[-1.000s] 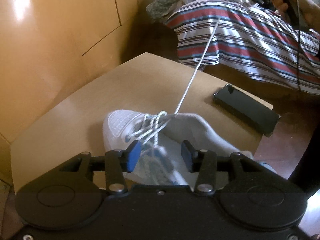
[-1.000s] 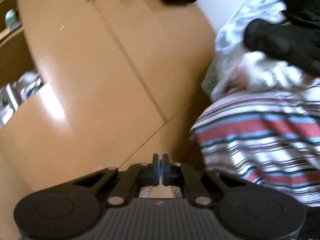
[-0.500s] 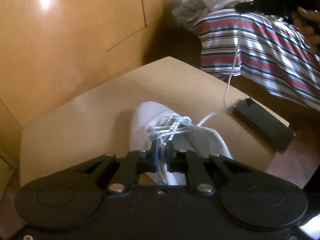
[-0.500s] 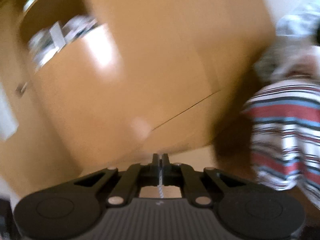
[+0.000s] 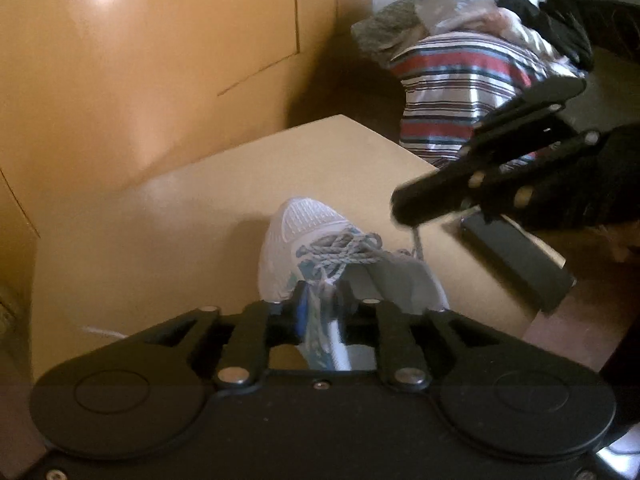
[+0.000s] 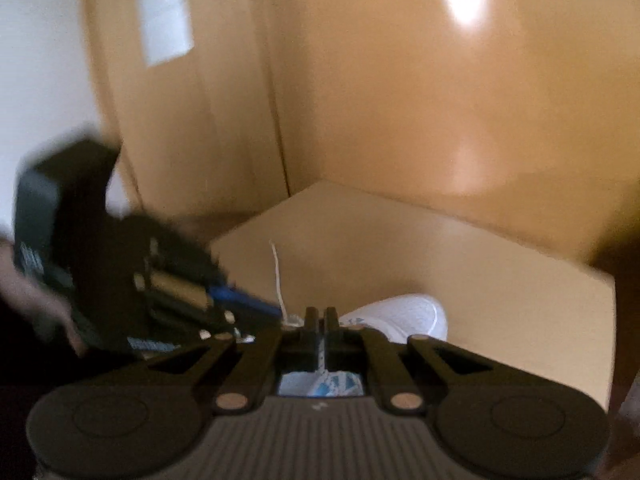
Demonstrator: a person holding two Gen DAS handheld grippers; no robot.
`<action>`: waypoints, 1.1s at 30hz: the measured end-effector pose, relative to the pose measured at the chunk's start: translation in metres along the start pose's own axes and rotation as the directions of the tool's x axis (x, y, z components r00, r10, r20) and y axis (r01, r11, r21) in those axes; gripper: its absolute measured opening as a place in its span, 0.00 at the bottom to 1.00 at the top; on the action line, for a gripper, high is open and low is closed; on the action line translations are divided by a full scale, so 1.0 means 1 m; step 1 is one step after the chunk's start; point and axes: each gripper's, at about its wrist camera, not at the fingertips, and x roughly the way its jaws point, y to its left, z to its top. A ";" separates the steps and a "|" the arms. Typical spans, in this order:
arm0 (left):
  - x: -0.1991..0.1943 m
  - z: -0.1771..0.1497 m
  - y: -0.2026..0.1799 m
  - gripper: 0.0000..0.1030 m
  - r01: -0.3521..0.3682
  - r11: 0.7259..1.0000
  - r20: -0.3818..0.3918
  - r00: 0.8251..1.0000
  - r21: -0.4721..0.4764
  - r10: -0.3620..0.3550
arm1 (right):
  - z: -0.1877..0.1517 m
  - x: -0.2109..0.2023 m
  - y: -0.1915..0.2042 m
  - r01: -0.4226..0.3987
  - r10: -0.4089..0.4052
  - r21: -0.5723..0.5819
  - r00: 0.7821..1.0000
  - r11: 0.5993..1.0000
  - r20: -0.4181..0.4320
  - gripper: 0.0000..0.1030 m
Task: Lace up shoes with both hands
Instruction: 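Grasp the lace end with the left tool near the right tool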
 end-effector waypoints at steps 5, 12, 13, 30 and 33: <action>-0.009 0.006 -0.007 0.21 0.005 0.998 0.031 1.000 0.067 -0.007 | -0.001 0.006 0.000 -0.007 0.007 0.049 1.000 0.999 -0.005 0.02; -0.003 0.002 -0.009 0.27 0.046 0.997 0.041 0.998 0.058 -0.049 | 0.009 0.015 -0.019 -0.090 0.082 0.228 0.996 0.969 0.042 0.02; -0.003 0.002 -0.007 0.27 0.059 0.998 0.049 0.997 0.035 -0.061 | 0.010 0.015 -0.023 -0.108 0.099 0.259 0.994 0.960 0.051 0.02; -0.006 0.018 0.008 0.04 0.120 0.985 0.125 0.987 -0.124 -0.104 | 0.013 0.012 -0.053 -0.200 0.170 0.413 0.979 0.888 0.108 0.05; -0.005 0.020 0.009 0.02 0.128 0.983 0.131 0.985 -0.129 -0.111 | 0.011 0.014 -0.059 -0.217 0.180 0.435 0.976 0.874 0.124 0.06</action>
